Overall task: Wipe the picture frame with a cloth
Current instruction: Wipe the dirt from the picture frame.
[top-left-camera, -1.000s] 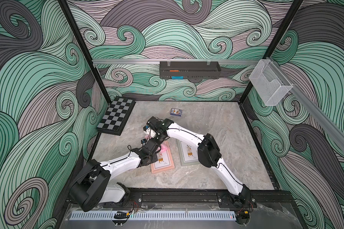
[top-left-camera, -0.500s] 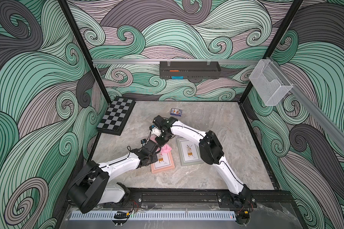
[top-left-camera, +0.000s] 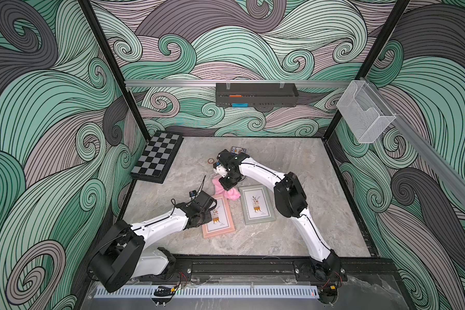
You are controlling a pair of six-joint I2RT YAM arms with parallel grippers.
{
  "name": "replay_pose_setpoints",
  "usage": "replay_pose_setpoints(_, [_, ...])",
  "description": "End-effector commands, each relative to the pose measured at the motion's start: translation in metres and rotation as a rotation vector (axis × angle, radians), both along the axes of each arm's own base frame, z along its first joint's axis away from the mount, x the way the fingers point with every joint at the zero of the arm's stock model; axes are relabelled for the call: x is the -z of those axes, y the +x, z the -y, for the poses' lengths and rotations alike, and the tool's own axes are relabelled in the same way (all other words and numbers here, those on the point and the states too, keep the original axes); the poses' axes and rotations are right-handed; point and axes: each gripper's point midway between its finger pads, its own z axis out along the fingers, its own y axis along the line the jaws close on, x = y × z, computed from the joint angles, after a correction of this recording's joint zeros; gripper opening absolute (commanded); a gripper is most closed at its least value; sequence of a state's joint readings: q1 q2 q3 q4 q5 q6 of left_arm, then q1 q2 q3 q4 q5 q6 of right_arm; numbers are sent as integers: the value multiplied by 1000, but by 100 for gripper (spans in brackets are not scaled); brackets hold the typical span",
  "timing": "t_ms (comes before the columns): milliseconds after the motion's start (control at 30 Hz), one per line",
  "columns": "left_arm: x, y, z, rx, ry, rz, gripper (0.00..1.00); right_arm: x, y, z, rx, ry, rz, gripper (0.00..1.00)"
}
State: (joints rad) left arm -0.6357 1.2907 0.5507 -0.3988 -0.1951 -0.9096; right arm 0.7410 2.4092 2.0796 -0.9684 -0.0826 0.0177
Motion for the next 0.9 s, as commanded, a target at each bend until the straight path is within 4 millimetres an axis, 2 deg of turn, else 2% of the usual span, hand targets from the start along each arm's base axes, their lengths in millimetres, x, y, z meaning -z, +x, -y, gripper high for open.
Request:
replay_pose_setpoints(0, [4,4,-9,-36,73,-10,5,-6,-34,8,-6,-12,-58,0])
replay_pose_setpoints(100, [3,10,-10,-45,93,-1,5,-8,-60,20,-6,-30,-74,0])
replay_pose_setpoints(200, [0,14,-12,-52,114,7,5,-4,-89,42,10,-70,-96,0])
replay_pose_setpoints(300, [-2,18,-11,-51,121,18,5,2,-127,63,32,-67,-120,0])
replay_pose_setpoints(400, [-1,21,-9,-46,121,19,5,5,-166,68,35,-13,-185,0])
replay_pose_setpoints(500, [-1,23,-3,-34,99,18,5,4,-185,66,32,17,-197,0])
replay_pose_setpoints(533, [7,21,-2,-27,106,-9,5,4,-185,64,28,25,-191,0])
replay_pose_setpoints(600, [11,20,1,-20,89,-23,4,4,-171,61,28,9,-150,0])
replay_pose_setpoints(700, [14,15,3,-16,72,-38,4,-9,-130,47,41,25,-73,0])
replay_pose_setpoints(767, [15,11,3,-17,59,-41,4,-20,-94,40,67,29,-5,0])
replay_pose_setpoints(867, [19,4,0,-21,56,-57,4,-31,-51,28,78,37,51,0])
